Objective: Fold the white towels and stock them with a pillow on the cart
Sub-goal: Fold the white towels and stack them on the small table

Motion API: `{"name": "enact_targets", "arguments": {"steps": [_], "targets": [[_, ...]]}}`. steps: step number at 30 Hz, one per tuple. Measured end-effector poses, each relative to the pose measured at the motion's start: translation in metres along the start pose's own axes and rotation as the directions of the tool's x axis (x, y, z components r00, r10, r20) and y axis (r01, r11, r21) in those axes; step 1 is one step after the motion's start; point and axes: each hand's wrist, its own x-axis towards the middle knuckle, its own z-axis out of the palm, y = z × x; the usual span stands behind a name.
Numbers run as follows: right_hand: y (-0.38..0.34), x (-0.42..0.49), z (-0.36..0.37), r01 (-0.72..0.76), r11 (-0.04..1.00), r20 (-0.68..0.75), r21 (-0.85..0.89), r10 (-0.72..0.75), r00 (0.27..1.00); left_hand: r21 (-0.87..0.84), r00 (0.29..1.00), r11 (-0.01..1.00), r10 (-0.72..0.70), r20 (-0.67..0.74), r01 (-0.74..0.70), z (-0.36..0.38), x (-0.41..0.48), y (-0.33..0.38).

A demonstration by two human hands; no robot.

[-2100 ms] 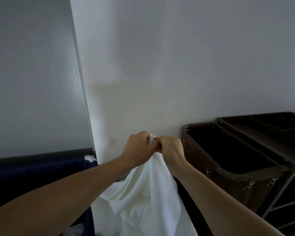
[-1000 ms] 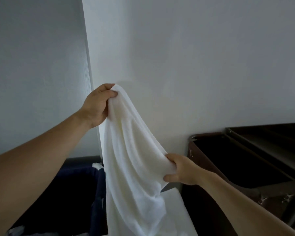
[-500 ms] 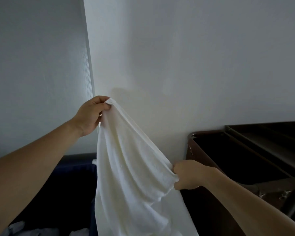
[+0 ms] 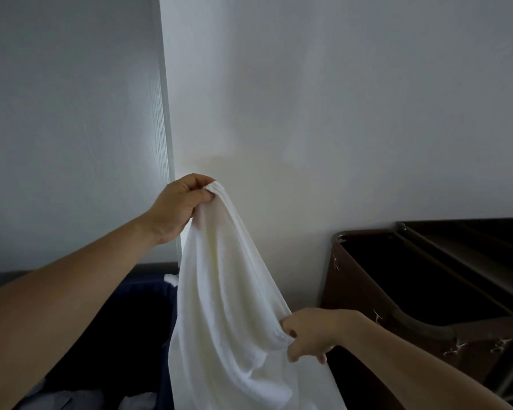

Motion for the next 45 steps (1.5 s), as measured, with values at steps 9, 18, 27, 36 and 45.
{"name": "enact_targets", "arguments": {"steps": [9,18,27,36,45], "targets": [[0.018,0.024,0.013,-0.084,0.779,0.028,0.621,0.085,0.996,-0.017,0.999,1.0,0.017,0.041,-0.017,0.019,0.003,0.002],[0.029,0.003,0.008,0.065,0.744,-0.056,0.665,-0.037,0.998,0.011,0.996,1.0,0.005,-0.088,-0.004,0.005,0.015,-0.005],[0.003,0.003,0.03,0.059,0.973,-0.108,0.225,-0.036,0.994,0.005,1.0,1.0,0.014,-0.027,-0.014,0.019,0.018,-0.011],[0.022,0.011,0.02,0.038,0.85,-0.066,0.526,-0.004,0.998,0.034,0.999,0.999,0.015,-0.052,-0.013,0.008,0.017,-0.016],[0.013,0.017,0.02,0.09,0.939,-0.066,0.332,-0.073,0.995,0.064,0.998,0.997,0.034,-0.058,-0.03,0.002,0.018,-0.022]]}}
